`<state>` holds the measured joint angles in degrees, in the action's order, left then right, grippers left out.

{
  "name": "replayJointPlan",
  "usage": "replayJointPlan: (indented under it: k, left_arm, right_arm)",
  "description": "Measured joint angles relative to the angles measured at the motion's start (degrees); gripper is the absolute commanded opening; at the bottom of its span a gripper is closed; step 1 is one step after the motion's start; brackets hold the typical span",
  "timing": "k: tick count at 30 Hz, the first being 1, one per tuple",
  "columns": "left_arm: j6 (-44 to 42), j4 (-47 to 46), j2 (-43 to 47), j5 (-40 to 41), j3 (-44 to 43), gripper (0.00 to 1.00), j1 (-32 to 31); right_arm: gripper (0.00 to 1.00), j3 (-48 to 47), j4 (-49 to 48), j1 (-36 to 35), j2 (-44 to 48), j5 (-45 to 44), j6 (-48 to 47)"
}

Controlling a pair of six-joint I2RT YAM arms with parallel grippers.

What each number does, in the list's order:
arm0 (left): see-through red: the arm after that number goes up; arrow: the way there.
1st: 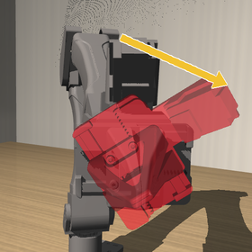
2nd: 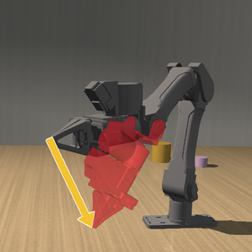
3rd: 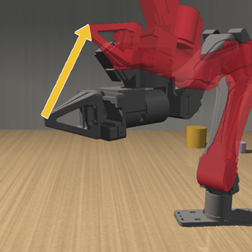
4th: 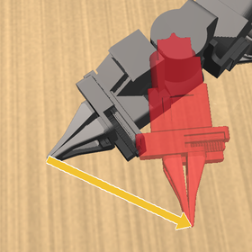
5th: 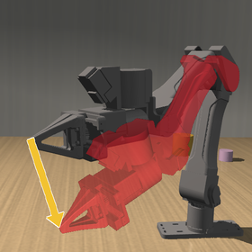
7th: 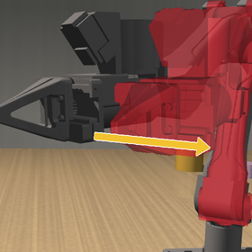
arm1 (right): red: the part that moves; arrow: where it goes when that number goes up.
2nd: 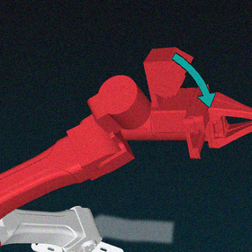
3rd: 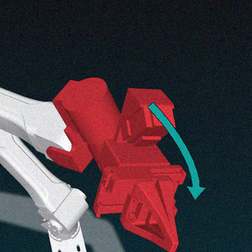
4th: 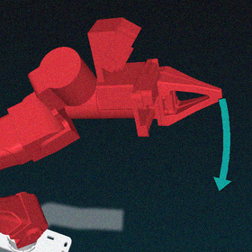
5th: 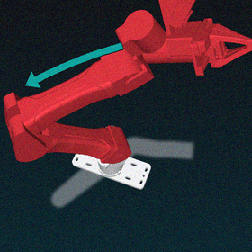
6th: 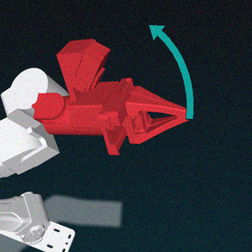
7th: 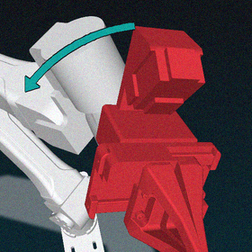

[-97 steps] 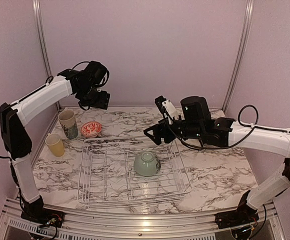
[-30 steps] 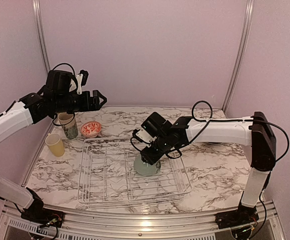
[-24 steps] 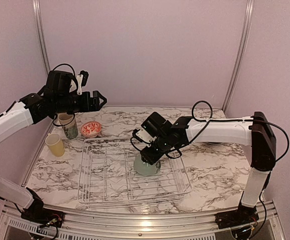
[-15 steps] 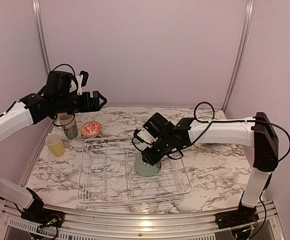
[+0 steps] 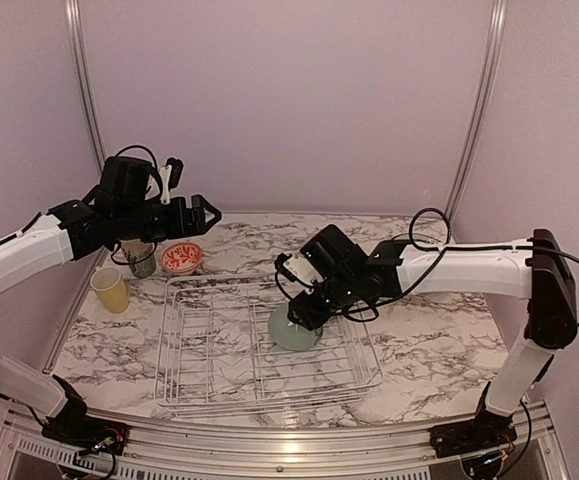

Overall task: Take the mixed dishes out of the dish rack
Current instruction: Grab the bowl from the dish rack.

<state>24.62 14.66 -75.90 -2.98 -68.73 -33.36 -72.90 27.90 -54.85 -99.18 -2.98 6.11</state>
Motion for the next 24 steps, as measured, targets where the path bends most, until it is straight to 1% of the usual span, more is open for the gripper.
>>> replayJointPlan:
  k: [9, 14, 24]
  left_arm:
    - [5.42, -6.80, 0.00, -3.52, 8.26, 0.95, -2.23]
    - [7.56, -10.05, 0.02, -4.94, 10.40, 0.95, -2.49]
    - [12.68, -18.12, 0.31, -9.88, 13.75, 0.95, -2.49]
  right_arm:
    - [0.23, 2.40, -3.30, 0.42, 2.80, 1.01, 1.29]
    - [0.22, 4.66, -5.66, 1.38, 5.81, 1.86, 3.21]
    - [0.22, 13.00, -16.06, 6.75, 13.79, 11.45, 11.26]
